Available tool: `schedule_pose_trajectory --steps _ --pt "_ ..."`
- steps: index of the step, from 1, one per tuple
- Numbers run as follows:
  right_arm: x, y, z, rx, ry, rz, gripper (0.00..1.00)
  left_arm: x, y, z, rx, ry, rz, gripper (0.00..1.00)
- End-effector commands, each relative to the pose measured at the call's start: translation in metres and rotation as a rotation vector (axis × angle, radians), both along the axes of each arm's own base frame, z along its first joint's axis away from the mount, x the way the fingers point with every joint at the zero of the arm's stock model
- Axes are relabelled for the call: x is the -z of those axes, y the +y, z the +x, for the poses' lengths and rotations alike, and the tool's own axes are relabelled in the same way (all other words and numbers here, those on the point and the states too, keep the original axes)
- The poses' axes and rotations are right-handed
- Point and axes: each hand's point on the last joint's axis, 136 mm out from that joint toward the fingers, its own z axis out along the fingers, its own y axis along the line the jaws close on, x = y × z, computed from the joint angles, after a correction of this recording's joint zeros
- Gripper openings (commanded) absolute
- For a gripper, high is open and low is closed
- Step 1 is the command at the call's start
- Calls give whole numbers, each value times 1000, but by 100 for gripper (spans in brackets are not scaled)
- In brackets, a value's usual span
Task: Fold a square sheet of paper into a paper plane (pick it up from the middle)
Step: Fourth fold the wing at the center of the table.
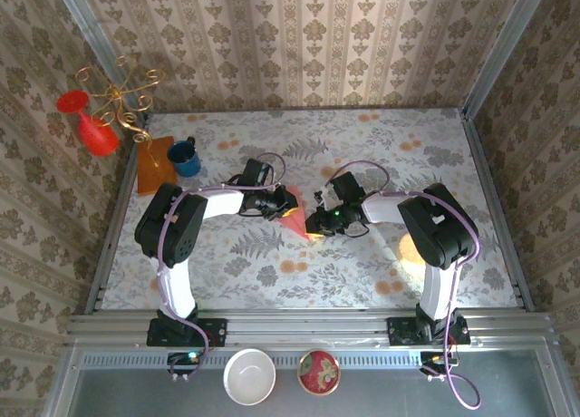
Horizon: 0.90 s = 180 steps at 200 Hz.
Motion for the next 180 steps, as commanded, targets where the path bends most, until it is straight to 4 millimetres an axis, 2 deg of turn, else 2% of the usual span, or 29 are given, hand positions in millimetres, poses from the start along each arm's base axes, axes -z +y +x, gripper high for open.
schedule_pose_trajectory --steps 1,44,118,180 --pt "1 -4 -12 -21 33 2 18 1 -3 0 20 7 0 15" --pt "13 -6 -14 -23 55 -18 14 4 -1 0 16 12 8 15" --pt "28 -13 -18 -7 107 -69 14 9 2 2 3 25 28 14" --pt "31 -16 -18 4 132 -92 14 14 6 3 -13 38 39 14"
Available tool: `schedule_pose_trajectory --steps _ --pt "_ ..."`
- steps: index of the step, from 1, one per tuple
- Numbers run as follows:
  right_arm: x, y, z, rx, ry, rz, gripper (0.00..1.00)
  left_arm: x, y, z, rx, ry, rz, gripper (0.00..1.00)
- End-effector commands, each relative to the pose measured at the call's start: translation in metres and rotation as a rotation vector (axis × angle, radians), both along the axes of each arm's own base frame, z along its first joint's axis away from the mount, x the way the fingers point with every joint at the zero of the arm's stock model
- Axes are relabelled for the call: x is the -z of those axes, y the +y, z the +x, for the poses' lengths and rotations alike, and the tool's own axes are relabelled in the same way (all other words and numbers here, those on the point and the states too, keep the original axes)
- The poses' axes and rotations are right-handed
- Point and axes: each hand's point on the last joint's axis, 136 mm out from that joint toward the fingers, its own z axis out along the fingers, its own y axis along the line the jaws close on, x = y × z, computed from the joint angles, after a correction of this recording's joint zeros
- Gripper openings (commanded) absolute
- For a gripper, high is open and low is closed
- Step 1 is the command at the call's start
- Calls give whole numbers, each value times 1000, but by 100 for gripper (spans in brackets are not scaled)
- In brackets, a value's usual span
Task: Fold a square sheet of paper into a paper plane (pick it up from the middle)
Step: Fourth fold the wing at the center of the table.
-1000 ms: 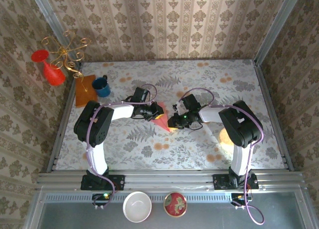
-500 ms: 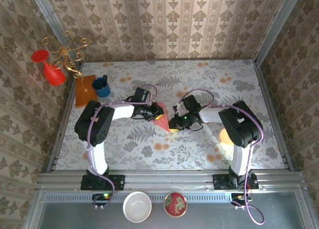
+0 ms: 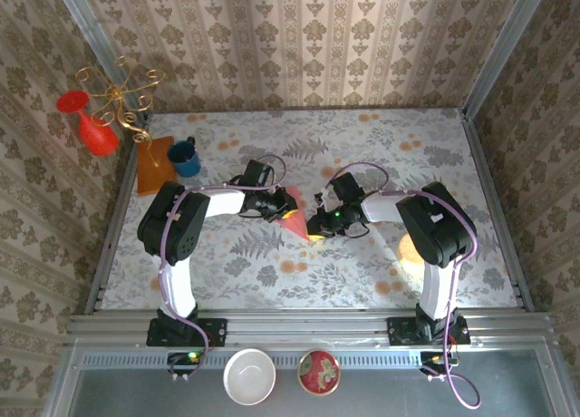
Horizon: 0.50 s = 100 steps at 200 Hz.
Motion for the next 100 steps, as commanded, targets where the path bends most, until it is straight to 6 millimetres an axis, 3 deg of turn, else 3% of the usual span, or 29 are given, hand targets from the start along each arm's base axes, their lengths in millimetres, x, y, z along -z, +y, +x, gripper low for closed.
schedule_pose_trajectory --steps 1,100 --pt "24 -13 -15 9 102 -79 14 4 4 4 -9 11 19 14" --pt "25 -14 -16 9 109 -81 14 11 3 5 -1 21 23 14"
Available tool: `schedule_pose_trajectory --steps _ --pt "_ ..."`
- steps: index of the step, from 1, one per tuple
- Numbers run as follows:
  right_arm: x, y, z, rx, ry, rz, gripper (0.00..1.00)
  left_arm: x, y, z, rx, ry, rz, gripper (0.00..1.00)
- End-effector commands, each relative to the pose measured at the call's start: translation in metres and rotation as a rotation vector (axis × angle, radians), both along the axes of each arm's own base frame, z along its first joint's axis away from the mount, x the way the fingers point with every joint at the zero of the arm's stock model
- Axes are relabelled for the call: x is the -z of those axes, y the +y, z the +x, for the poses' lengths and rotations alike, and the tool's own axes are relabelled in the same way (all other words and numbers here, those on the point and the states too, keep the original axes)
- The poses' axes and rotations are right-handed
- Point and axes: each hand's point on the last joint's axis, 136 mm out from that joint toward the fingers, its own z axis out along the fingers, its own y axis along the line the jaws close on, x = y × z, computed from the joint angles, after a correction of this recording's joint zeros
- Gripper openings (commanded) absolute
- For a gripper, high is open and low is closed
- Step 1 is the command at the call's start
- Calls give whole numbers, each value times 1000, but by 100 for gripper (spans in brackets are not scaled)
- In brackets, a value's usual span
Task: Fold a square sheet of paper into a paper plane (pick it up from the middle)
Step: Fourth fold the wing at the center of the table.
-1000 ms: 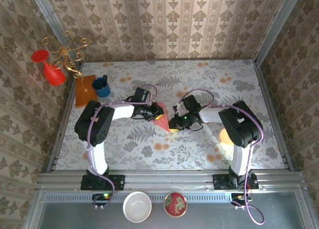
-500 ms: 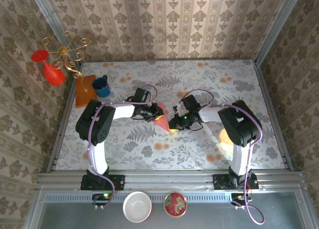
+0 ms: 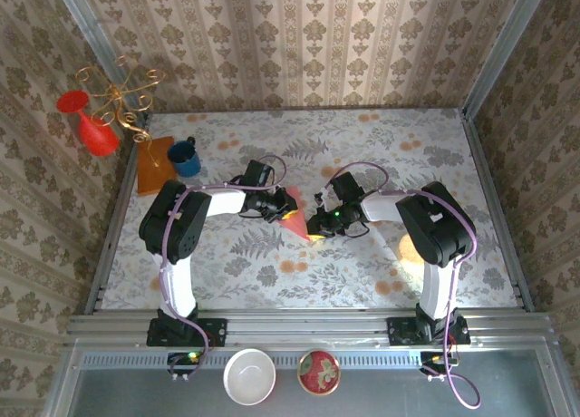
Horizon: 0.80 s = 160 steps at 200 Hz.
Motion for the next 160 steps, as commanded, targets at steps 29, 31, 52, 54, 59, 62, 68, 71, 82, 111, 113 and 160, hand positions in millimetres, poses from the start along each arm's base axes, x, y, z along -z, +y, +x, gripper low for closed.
schedule_pose_trajectory --steps 29,31,52,54,59,62,68,71,82,111,113,160 --pt "19 -13 -15 12 93 -70 17 13 4 2 1 26 27 14" --pt "19 -13 -15 13 91 -69 17 13 5 2 0 27 28 14" --pt "8 -12 -12 22 74 -58 22 18 7 0 1 40 44 14" --pt "7 -13 -12 26 71 -57 23 19 7 -1 1 43 46 14" --pt "1 -12 -11 29 62 -51 24 20 8 -2 1 47 52 14" --pt "-1 -12 -10 33 58 -49 25 21 9 -2 1 49 55 14" --pt "-7 -13 -8 39 45 -43 27 22 10 -3 2 55 61 14" --pt "-11 -13 -7 43 38 -40 27 23 11 -4 1 56 65 14" --pt "-24 -15 -3 55 4 -35 30 25 12 -4 2 62 72 14" --pt "-47 -21 8 83 -86 -70 31 27 12 -5 3 67 76 14" --pt "-47 -21 9 85 -93 -75 31 27 13 -5 3 68 76 14" --pt "-52 -2 17 72 -139 -103 21 29 13 -6 2 76 79 14"
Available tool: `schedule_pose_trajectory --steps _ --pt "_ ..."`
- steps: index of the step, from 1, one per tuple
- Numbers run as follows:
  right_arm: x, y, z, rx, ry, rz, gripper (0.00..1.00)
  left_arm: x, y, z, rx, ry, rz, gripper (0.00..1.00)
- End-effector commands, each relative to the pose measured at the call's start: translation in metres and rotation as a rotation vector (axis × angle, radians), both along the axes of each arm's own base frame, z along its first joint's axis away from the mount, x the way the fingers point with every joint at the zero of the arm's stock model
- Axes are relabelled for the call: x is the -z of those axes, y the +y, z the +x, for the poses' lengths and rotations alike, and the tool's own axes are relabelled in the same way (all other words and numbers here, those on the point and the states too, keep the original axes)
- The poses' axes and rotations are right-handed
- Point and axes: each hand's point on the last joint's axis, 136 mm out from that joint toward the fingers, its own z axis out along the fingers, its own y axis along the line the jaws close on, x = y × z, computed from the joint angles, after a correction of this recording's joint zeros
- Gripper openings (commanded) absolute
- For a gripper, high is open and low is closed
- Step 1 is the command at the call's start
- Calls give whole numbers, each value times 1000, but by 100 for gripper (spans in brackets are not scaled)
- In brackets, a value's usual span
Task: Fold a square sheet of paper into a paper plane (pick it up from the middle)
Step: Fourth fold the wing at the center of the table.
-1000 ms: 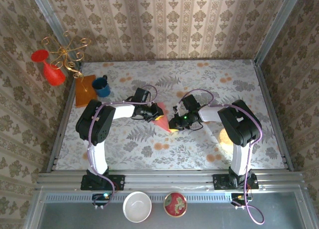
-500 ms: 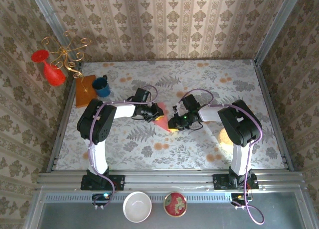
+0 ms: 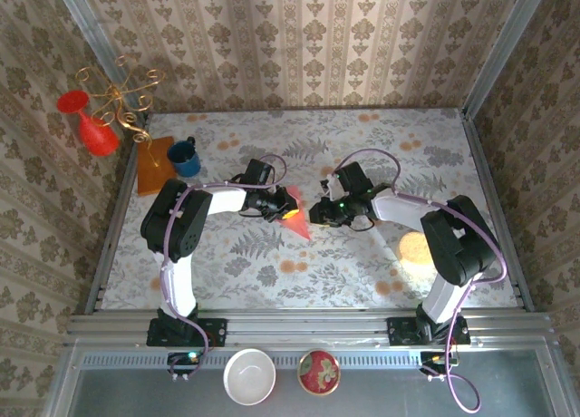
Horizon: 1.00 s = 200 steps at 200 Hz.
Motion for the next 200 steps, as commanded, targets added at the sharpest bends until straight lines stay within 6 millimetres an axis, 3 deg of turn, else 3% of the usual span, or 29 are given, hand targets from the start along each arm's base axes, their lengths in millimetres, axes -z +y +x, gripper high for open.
schedule_pose_trajectory --steps 1,62,200 --pt "3 9 3 -1 4 -44 21 26 13 -8 -3 59 73 14" --pt "21 40 4 -44 54 -55 13 28 13 -9 -1 65 73 14" --pt "61 33 -10 -9 206 -8 11 36 15 -14 -1 90 84 14"
